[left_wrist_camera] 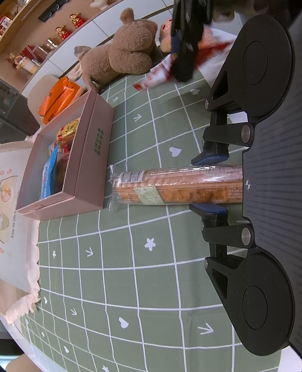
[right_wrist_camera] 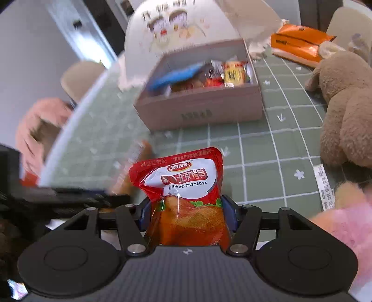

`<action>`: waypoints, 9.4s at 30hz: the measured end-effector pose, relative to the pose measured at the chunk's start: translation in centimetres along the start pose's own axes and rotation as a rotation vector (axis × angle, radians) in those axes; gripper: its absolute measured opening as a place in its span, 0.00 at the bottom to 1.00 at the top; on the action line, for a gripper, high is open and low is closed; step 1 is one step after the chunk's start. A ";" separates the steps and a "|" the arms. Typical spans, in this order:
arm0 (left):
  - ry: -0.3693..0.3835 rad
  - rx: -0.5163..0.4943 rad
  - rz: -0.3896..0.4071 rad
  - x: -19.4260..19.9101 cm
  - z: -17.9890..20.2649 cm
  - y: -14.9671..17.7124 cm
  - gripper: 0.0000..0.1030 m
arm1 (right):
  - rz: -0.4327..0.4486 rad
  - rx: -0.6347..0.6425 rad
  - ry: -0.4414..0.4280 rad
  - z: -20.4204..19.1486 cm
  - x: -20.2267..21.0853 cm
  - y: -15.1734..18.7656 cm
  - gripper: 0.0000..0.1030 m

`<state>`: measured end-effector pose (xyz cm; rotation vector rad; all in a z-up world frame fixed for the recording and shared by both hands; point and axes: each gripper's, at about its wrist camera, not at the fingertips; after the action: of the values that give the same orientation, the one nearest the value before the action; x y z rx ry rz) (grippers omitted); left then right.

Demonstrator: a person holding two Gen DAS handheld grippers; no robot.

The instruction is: Organize snacks

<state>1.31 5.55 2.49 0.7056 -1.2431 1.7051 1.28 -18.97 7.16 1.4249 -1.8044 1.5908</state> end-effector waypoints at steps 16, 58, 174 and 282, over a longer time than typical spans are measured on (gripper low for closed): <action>0.035 -0.153 0.069 3.3 4.6 -3.1 0.32 | 0.083 0.192 0.227 -1.8 3.4 1.7 0.59; 0.029 0.105 0.203 -1.7 -5.9 -8.7 0.29 | 0.022 0.068 0.241 0.5 -1.6 1.3 0.59; -0.072 -0.185 0.017 -1.3 2.7 0.4 0.39 | -0.077 0.093 0.156 -1.2 -2.4 2.3 0.19; -0.332 -0.145 0.426 -3.0 5.2 3.6 0.37 | 0.269 0.080 0.367 1.0 -7.6 2.6 1.00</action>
<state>-0.82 -0.66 0.13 0.6884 -1.8353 1.8571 2.80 -16.78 -0.47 0.8690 -1.7782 1.9275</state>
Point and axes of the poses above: each gripper's, at about its wrist camera, not at the fingertips, and x roughly against the way its jaws point, z to its right, y to its underside, and after that the axes turned 2 degrees about -z, right-handed
